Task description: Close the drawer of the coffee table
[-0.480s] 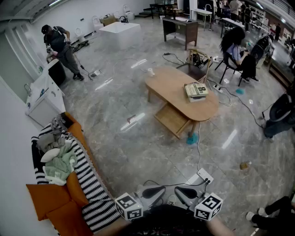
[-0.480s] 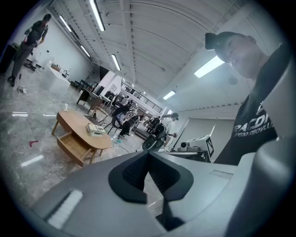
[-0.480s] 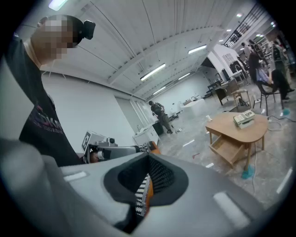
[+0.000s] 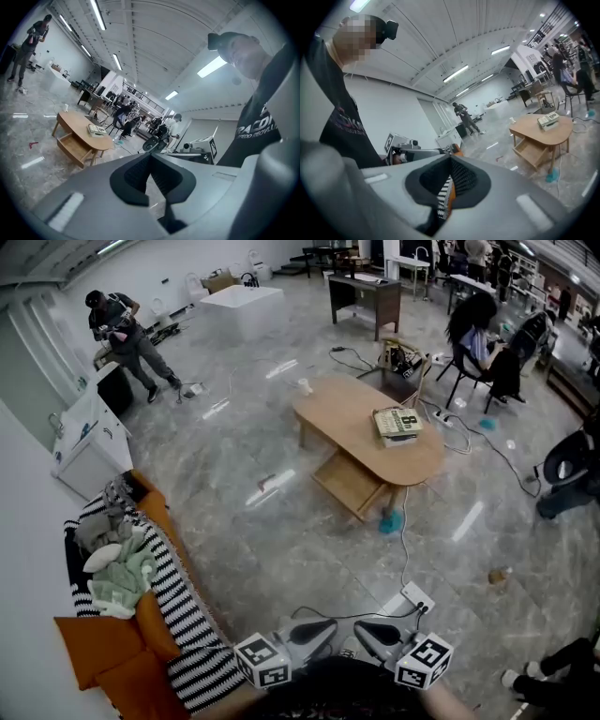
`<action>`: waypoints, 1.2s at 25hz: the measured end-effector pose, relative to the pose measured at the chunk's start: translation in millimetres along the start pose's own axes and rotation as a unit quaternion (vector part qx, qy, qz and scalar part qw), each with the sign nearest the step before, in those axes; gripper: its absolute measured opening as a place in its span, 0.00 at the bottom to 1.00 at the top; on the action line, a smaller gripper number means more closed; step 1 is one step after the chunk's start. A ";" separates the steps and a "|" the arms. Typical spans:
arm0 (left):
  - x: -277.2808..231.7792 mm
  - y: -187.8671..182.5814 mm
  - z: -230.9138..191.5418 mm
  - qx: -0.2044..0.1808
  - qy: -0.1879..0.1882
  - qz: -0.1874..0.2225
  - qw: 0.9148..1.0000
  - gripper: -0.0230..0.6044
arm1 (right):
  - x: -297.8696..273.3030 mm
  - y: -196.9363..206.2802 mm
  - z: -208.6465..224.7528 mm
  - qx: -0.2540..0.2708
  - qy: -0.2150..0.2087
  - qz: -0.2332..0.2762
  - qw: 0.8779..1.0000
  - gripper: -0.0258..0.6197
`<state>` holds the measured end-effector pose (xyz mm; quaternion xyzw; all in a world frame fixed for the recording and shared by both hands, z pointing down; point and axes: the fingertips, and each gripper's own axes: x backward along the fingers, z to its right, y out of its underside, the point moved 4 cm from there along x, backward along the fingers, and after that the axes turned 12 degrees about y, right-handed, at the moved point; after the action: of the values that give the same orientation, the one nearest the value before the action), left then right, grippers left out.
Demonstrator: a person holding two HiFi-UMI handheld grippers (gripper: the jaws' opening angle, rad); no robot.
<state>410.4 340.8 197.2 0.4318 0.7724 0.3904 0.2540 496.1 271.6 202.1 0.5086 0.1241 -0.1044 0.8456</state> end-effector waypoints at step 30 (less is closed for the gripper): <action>14.5 -47.1 12.8 -0.083 -0.090 0.033 0.992 0.04 | 25.8 -33.3 25.0 0.027 -0.019 0.073 0.997 0.04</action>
<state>390.4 343.1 150.4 0.4678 0.6964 0.4213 0.3444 513.0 232.8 177.5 0.5369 0.0673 -0.0551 0.8391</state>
